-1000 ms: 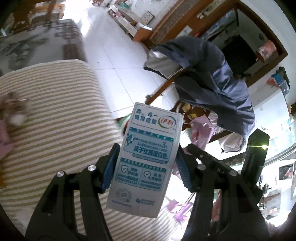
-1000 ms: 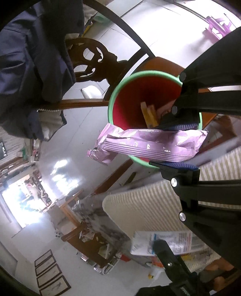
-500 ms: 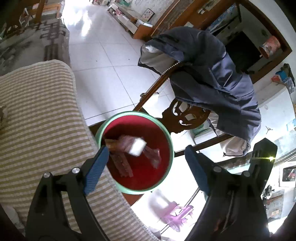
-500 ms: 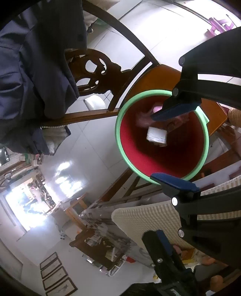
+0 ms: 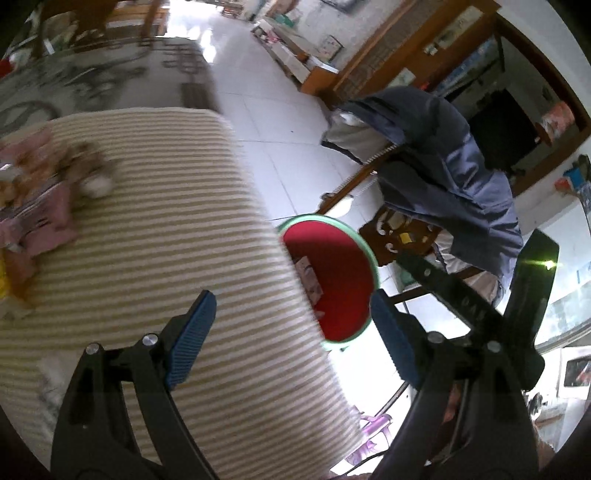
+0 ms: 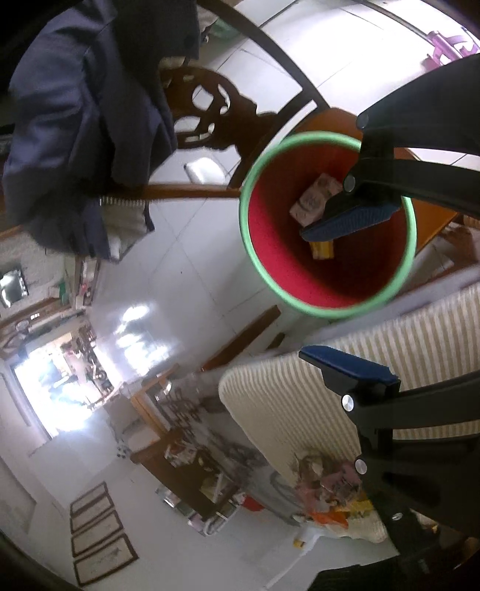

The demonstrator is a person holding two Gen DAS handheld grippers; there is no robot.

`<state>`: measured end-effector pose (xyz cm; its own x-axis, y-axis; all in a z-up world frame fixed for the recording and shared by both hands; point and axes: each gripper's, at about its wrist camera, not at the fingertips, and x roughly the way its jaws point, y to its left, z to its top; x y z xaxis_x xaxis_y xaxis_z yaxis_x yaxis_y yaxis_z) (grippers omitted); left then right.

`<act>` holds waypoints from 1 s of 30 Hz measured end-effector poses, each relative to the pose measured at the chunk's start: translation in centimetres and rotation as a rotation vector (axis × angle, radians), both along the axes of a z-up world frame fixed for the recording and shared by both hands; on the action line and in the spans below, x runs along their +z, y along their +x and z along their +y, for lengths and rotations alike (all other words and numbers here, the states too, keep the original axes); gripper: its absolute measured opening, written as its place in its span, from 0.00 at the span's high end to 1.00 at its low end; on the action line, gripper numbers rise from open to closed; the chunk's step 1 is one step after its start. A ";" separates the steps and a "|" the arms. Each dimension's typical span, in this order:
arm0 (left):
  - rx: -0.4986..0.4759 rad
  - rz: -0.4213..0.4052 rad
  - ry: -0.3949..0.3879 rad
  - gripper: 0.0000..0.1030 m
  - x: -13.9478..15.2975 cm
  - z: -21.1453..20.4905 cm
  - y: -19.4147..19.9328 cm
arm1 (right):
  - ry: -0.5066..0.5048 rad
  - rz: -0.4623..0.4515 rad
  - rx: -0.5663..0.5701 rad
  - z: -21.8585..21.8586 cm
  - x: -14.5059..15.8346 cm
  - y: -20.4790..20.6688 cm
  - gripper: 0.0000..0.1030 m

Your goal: Collect trash

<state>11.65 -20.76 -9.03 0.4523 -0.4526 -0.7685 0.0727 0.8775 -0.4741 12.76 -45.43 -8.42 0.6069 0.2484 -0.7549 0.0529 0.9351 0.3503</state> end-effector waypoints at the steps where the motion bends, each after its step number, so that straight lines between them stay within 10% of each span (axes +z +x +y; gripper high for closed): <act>1: 0.017 0.002 0.000 0.20 0.0 1.2 -0.4 | -0.001 -0.001 0.013 1.2 0.0 0.0 0.44; 20: 0.400 0.081 0.094 0.19 -2.3 27.6 -10.1 | 0.002 0.027 0.245 22.6 -0.9 -3.9 0.43; 30: 0.411 0.094 0.081 0.16 -3.5 31.7 -11.2 | -0.035 0.006 0.263 26.3 0.1 -5.1 0.43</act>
<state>0.49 10.98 -12.57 0.5086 -0.1857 -0.8408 -0.3311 0.8592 -0.3901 7.64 -19.09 -8.36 0.5203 0.3709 -0.7693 -0.1911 0.9285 0.3184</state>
